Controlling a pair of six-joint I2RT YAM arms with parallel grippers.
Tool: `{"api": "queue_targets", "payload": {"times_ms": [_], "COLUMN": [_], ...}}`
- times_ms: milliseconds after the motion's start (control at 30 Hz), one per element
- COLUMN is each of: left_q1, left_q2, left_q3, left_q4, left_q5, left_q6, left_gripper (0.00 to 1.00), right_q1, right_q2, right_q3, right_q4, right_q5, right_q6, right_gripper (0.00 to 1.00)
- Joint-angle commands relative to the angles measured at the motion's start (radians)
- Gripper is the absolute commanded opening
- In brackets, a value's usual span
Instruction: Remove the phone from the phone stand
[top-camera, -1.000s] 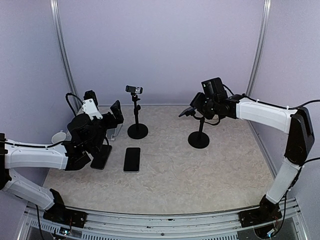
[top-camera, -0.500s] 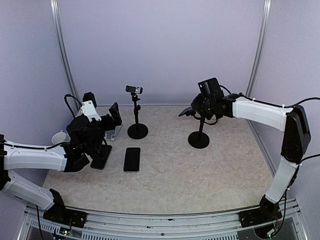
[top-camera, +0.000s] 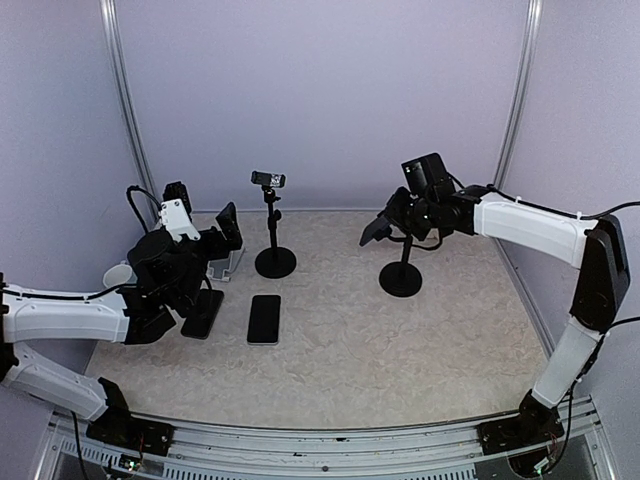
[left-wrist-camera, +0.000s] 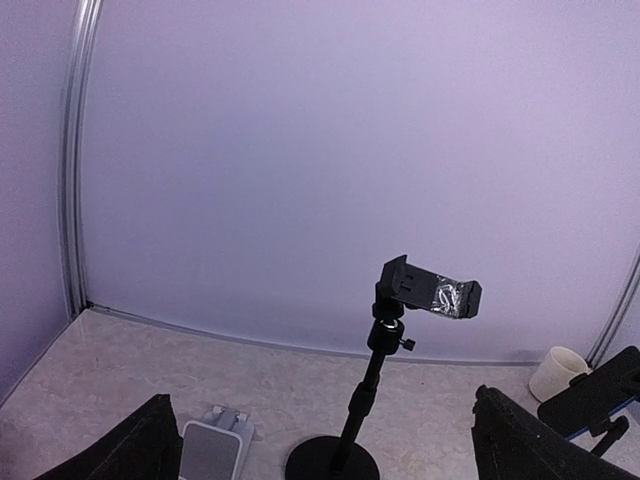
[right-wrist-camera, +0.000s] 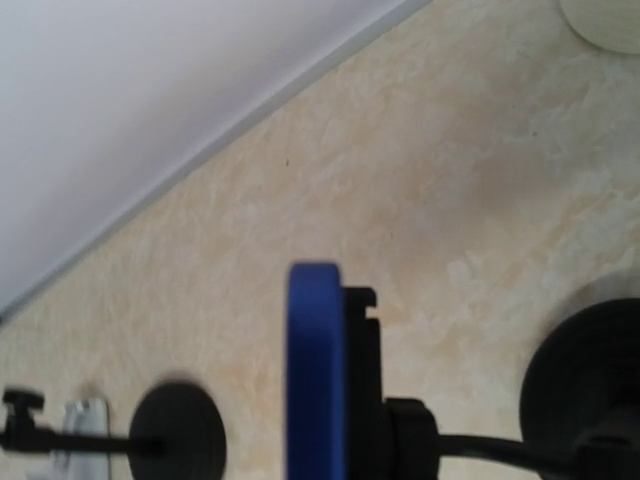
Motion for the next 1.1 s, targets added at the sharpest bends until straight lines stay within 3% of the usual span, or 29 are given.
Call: {"api": "queue_targets", "payload": {"times_ms": [0,367,500,633,767,900,1067], "left_q1": [-0.005,-0.008,-0.012,-0.016,-0.056,-0.113,-0.106], "left_q2": [-0.045,-0.119,-0.159,-0.188,-0.203,-0.286,-0.301], "left_q3": [0.010,0.046,0.026,0.010,-0.015,-0.122,-0.046], "left_q4": [-0.046,-0.262,-0.283,-0.310,-0.309,-0.172,-0.416], "left_q5": [0.054,0.213,0.275,0.363,0.295,0.252,0.390], "left_q6": [0.011,-0.031,-0.039,-0.006,0.020,0.068,0.011], "left_gripper": [0.99,0.99,0.99,0.99,0.99,0.99,0.99], "right_q1": [-0.012,-0.066,-0.095,-0.106,-0.106,-0.106,-0.106], "right_q2": [-0.097,-0.228,-0.320,-0.348,-0.352,-0.346,-0.324], "right_q3": [-0.021,-0.109,-0.200,-0.203,-0.200,-0.201,-0.182], "right_q4": [0.004,0.050,0.155,0.148,0.133,0.113,0.044], "right_q5": [-0.074,-0.435,-0.615,-0.760,-0.864,-0.962,-1.050], "right_q6": [-0.099,-0.376,-0.452,-0.520,-0.573,-0.633,-0.721], "right_gripper": [0.00,0.00,0.00,0.00,0.00,0.00,0.00]}}
